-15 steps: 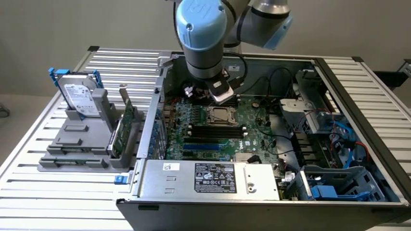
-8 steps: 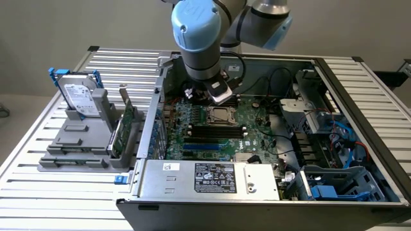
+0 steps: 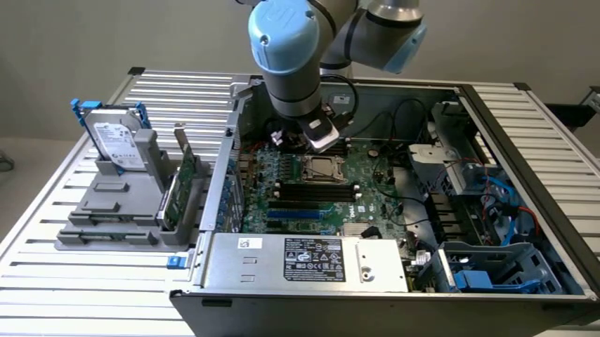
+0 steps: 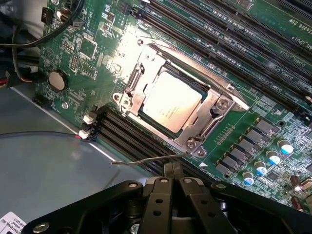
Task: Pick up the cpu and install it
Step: 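Install the first cpu locking lever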
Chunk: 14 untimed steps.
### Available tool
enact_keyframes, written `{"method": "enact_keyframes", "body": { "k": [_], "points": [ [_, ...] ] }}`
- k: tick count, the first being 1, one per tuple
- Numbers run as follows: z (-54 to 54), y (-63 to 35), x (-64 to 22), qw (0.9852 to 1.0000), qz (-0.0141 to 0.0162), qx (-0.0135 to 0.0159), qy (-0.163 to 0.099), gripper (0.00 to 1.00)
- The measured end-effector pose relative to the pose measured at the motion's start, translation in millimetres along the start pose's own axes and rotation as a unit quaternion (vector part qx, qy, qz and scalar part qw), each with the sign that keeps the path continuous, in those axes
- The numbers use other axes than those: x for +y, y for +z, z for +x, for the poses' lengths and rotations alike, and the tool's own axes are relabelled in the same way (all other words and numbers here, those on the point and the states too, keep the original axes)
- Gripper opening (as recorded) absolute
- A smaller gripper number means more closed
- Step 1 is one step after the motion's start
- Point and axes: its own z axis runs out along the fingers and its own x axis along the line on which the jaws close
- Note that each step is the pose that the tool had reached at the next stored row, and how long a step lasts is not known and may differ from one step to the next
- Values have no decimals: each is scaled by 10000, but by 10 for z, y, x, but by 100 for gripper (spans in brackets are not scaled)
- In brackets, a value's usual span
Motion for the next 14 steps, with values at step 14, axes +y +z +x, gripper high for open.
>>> {"method": "enact_keyframes", "body": {
  "k": [14],
  "points": [
    [-2, 56, -5, 10000, -30, -16, -6, 11]
  ]
}}
